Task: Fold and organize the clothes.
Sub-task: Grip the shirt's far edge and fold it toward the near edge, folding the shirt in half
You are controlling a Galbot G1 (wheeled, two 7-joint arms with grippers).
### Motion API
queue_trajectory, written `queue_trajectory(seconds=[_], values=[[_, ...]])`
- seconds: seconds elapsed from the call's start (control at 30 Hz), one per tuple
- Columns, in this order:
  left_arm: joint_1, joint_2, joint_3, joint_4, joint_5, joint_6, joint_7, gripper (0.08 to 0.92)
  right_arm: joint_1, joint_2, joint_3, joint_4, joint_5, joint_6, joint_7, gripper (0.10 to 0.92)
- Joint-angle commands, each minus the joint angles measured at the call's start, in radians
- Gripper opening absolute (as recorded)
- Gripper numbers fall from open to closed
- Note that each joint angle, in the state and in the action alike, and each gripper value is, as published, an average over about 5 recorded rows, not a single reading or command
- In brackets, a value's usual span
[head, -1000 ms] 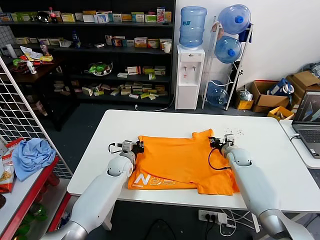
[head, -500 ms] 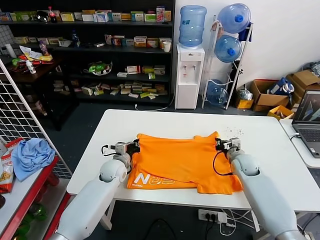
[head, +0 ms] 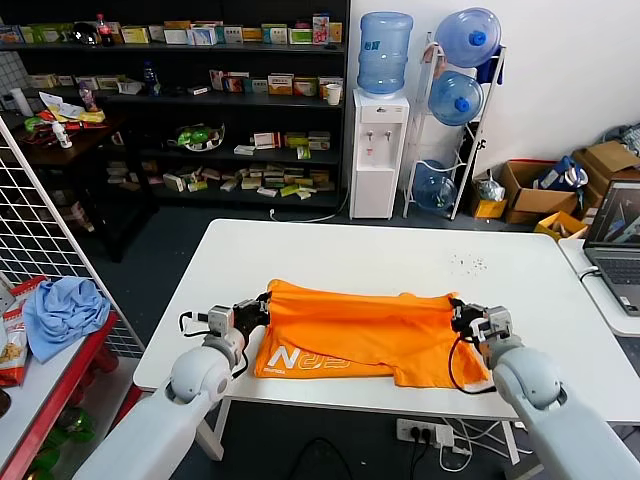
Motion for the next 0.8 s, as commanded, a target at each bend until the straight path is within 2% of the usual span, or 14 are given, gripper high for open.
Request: queue_trajectory(seconds=[0.03, 0.3, 0.4, 0.8], values=[[0.253, 0.072, -0.024, -0.208, -0.006, 0.012, -0.004, 0.090, -0.328, -0.059, 0.077, 0.260, -0.011, -0.062, 0.068, 0.125], [0.316, 0.054, -0.046, -0.219, 0.048, -0.003, 0.010, 0.092, -0.376, -0.048, 0.081, 0.263, -0.035, -0.082, 0.083, 0.125], [0.309, 0.043, -0.061, -0.219, 0.041, -0.011, 0.008, 0.129, -0.373, -0.048, 0.079, 0.267, -0.033, -0.088, 0.087, 0.155], [0.277, -0.002, -0.091, -0.141, -0.006, 0.000, 0.003, 0.467, -0.340, -0.047, 0.081, 0.281, -0.009, -0.075, 0.103, 0.493]])
